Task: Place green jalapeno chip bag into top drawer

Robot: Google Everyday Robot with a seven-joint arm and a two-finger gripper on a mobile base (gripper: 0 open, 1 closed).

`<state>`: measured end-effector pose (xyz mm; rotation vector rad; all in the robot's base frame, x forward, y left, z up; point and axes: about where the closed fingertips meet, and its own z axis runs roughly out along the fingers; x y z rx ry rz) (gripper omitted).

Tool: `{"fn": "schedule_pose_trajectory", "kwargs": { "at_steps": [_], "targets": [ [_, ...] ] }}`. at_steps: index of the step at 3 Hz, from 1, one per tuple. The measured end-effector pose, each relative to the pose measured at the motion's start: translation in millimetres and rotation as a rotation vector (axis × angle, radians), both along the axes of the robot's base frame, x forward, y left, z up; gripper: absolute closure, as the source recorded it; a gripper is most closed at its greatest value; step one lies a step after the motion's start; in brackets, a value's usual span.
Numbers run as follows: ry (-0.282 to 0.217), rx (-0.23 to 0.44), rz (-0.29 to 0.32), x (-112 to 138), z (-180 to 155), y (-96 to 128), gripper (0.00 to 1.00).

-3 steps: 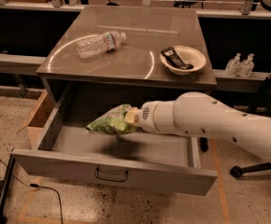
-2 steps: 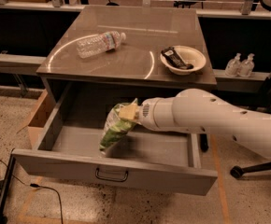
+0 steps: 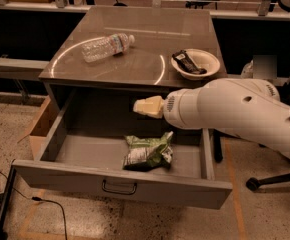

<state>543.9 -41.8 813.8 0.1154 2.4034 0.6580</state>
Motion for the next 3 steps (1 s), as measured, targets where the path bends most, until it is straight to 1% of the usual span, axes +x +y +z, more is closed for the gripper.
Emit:
{"fn": "schedule_pose_trajectory", "kwargs": {
  "at_steps": [1, 2, 3],
  "targets": [
    [-0.022, -0.078, -0.07, -14, 40, -26, 0.54],
    [-0.051, -0.16, -0.16, -27, 81, -47, 0.77],
    [-0.05, -0.191, -0.217, -24, 81, -62, 0.77]
  ]
}}
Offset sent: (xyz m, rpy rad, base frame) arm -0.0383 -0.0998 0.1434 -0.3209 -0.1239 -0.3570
